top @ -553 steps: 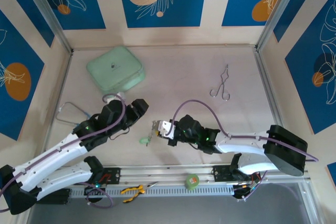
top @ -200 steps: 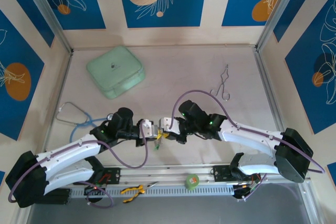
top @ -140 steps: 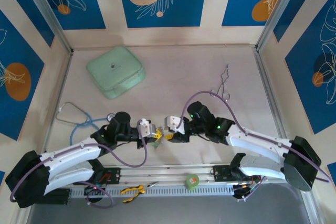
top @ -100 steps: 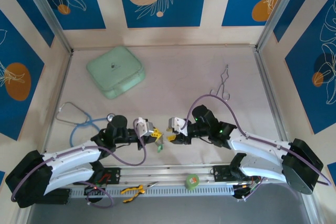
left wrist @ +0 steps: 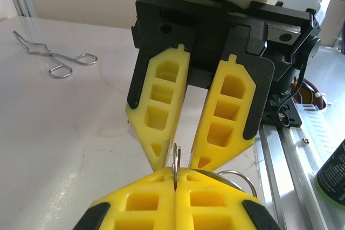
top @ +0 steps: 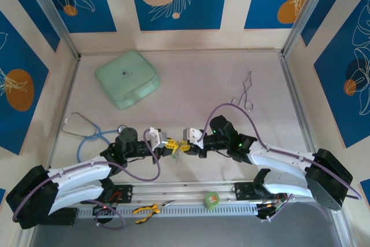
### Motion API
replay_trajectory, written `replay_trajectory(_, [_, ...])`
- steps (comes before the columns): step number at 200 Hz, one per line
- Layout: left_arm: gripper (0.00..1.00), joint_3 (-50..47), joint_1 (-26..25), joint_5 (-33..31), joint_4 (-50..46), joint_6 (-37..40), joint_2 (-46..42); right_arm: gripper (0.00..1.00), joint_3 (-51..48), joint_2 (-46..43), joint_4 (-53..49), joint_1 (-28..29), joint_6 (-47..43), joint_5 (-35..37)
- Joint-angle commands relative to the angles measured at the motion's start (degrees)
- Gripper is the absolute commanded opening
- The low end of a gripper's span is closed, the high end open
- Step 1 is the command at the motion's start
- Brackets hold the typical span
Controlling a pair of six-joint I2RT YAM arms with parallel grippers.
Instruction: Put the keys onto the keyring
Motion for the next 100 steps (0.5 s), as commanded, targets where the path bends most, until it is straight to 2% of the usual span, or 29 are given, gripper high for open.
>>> replay_trajectory(1, [0.0,-0.3,0.1,2.0,2.9,-0.4,0.4,0.17,0.2,0.1,2.1,0.3,0.5,-1.7])
replay_trajectory(36, [0.0,-0.2,0.2,2.3,2.5,0.3,0.9,0.17,0.0,-0.2,1.8,0.2,0.2,-1.0])
replay_trajectory(67, [0.0,-0.1,0.1,2.2,2.0,0.7,0.9,0.23,-0.5,-1.2,-0.1,0.0,-0.3,1.4])
replay_trajectory(100, [0.0,0.1,0.1,2.0,1.6,1.2,1.1,0.21,-1.0,-2.5,-1.3,-0.2,-0.5,1.7])
